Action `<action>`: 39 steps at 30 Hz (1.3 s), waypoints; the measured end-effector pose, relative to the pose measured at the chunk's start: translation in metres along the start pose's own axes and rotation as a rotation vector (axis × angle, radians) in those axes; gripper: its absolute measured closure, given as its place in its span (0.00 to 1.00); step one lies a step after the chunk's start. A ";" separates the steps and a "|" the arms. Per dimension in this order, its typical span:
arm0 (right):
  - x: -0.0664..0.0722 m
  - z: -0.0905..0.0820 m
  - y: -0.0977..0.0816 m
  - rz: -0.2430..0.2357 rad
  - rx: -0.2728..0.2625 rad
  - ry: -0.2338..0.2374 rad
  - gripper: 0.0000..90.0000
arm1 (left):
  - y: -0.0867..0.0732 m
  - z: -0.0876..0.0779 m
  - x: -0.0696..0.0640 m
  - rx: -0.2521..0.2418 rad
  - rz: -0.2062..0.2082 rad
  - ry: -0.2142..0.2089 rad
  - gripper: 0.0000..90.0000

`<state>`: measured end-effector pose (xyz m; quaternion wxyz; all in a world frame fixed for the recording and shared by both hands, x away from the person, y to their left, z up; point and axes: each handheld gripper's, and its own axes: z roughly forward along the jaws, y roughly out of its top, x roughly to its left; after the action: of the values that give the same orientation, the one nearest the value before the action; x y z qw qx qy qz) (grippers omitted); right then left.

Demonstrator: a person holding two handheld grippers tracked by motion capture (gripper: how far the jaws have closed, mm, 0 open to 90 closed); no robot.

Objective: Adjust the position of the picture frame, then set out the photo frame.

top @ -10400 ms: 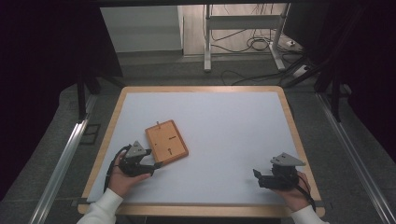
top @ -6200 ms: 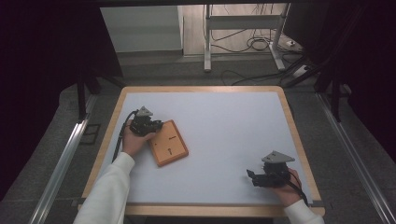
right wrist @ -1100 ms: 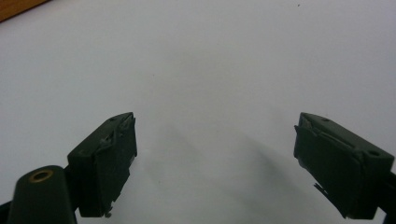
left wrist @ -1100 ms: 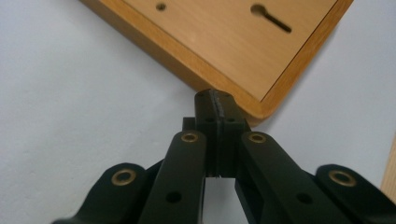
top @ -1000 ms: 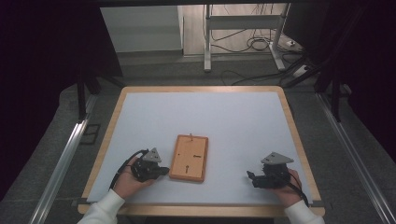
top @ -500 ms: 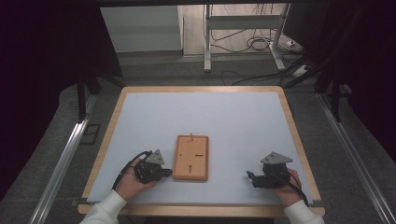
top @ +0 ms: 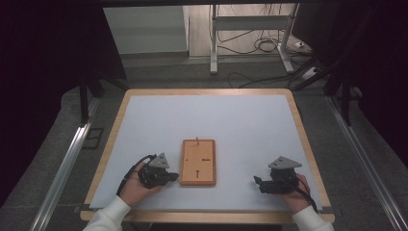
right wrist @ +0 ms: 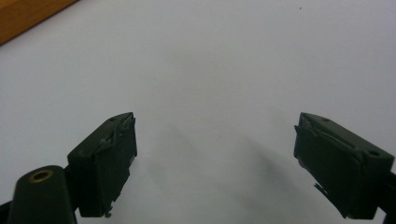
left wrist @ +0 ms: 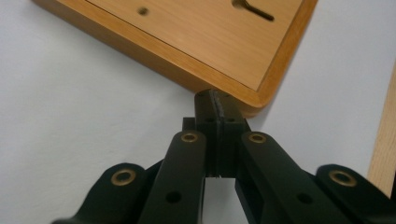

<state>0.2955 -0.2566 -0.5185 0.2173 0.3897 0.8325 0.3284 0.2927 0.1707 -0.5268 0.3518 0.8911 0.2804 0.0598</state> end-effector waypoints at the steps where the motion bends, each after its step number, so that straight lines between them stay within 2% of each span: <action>1: 0.000 0.000 0.001 0.003 -0.004 0.002 0.15 | -0.001 -0.002 0.002 -0.009 -0.007 0.011 1.00; 5: 0.005 0.001 0.005 -0.012 -0.023 0.009 0.15 | -0.007 -0.006 0.009 -0.049 -0.032 0.072 0.95; 7: 0.008 0.002 0.007 -0.026 -0.031 0.016 0.15 | -0.008 -0.008 0.011 -0.058 -0.034 0.109 0.88; 9: 0.011 0.003 0.007 -0.032 -0.036 0.019 0.15 | -0.008 -0.011 0.012 -0.073 -0.060 0.153 0.77; 11: 0.013 0.003 0.007 -0.035 -0.038 0.028 0.15 | -0.008 -0.013 0.013 -0.092 -0.081 0.184 0.63; 14: 0.016 0.003 0.007 -0.035 -0.048 0.036 0.15 | -0.009 -0.016 0.015 -0.108 -0.115 0.213 0.48; 16: 0.016 0.002 0.007 -0.041 -0.059 0.038 0.15 | -0.009 -0.016 0.017 -0.113 -0.131 0.221 0.41; 20: 0.019 -0.002 0.008 -0.044 -0.085 0.046 0.15 | -0.009 -0.017 0.019 -0.122 -0.145 0.222 0.37; 26: 0.023 -0.005 0.008 -0.054 -0.099 0.061 0.15 | -0.003 -0.012 0.019 -0.131 -0.112 0.198 0.35; 28: 0.025 -0.005 0.009 -0.067 -0.098 0.063 0.15 | 0.002 -0.011 0.020 -0.136 -0.101 0.191 0.34; 33: 0.028 -0.007 0.008 -0.068 -0.108 0.070 0.15 | 0.015 -0.007 0.022 -0.160 -0.076 0.171 0.31; 39: 0.032 -0.008 0.007 -0.079 -0.105 0.075 0.15 | 0.033 -0.001 0.024 -0.156 -0.051 0.151 0.27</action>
<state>0.2752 -0.2312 -0.5114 0.2189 0.3319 0.8364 0.3772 0.3277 0.1647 -0.5070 0.3994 0.8465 0.3231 0.1397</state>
